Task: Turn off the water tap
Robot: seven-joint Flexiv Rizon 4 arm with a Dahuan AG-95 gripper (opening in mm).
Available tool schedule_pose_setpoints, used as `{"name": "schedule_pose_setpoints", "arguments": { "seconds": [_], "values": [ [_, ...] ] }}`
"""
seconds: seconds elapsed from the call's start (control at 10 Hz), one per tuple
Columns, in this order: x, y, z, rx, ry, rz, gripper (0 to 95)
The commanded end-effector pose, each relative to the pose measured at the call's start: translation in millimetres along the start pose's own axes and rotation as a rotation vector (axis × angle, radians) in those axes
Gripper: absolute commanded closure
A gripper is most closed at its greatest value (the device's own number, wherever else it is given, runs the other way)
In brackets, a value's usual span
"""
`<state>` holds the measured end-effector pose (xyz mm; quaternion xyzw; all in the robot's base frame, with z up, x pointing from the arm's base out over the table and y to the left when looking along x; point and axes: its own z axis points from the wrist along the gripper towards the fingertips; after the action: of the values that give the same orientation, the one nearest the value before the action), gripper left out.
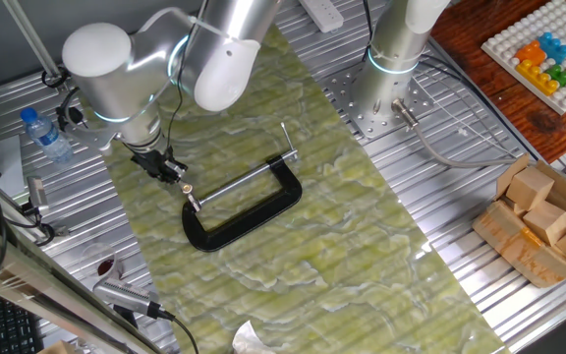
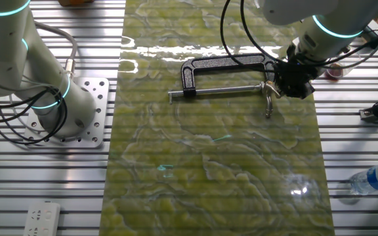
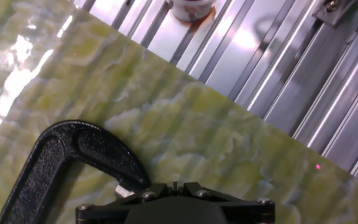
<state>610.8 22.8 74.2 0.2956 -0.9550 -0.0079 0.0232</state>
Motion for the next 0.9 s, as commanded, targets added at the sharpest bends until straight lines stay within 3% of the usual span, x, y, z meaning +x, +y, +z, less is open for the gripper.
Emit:
{"name": "schedule_pose_setpoints", "arguments": {
  "seconds": [0.1, 0.4, 0.7, 0.9],
  "values": [
    [3.7, -0.3, -0.6, 0.005, 0.005, -0.006, 95.0],
    [5.4, -3.1, -4.0, 0.003, 0.014, -0.006, 95.0],
    [-2.1, 0.0, -19.4, 0.002, 0.046, 0.038, 95.0],
    [-3.6, 4.6, -34.7, 0.001, 0.046, 0.121, 95.0]
  ]
}}
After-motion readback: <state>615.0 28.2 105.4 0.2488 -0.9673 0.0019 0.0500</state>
